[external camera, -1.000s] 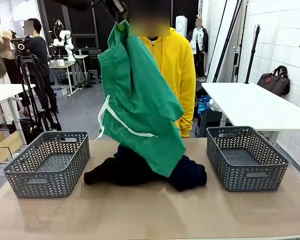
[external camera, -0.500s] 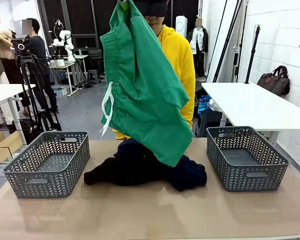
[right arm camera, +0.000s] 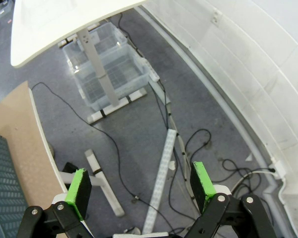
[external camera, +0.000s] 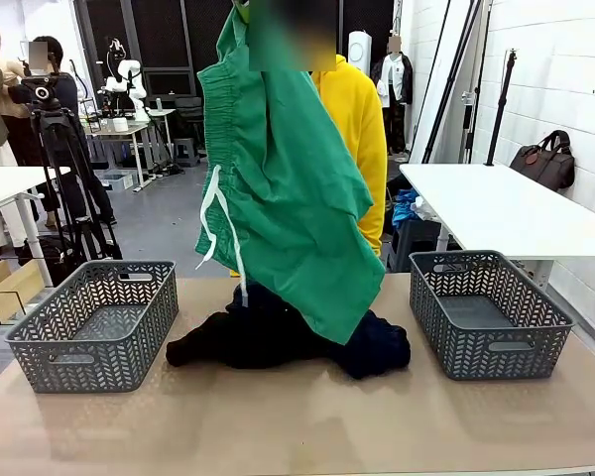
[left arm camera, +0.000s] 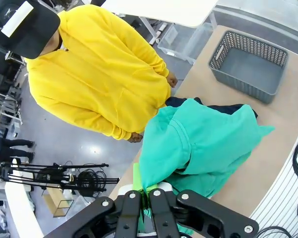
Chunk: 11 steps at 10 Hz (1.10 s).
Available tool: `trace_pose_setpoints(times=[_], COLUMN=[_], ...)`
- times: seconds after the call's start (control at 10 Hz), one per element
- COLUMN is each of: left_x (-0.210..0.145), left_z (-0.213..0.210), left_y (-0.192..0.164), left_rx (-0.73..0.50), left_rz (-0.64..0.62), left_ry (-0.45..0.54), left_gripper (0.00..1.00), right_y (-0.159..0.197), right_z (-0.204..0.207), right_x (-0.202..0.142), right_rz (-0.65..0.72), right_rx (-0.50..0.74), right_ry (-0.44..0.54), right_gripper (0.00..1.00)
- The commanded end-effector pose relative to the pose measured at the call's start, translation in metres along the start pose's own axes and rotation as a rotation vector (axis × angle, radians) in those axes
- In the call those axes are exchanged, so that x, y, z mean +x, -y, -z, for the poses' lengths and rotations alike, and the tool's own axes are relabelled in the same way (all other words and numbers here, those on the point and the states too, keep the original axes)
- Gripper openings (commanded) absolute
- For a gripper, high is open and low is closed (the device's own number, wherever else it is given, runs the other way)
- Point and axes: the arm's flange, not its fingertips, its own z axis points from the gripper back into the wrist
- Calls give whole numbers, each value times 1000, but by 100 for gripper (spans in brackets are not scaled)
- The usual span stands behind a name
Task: Sort the tops and bottoms.
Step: Sort the clothes according to human instructions.
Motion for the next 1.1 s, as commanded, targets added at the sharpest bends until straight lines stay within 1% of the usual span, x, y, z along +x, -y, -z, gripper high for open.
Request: trace_pose_setpoints(times=[0.0, 1.0], left_x=[0, 0], left_z=[-6, -6], left_y=[0, 0], left_rx=[7, 7], left_rz=[2, 2], left_ry=[12, 12], left_gripper=[0, 0], right_y=[-1, -1], right_z=[-2, -2], right_x=[-1, -1], right_rz=[-11, -11], right_rx=[-3, -3], right_ry=[-6, -6], right_gripper=[100, 100])
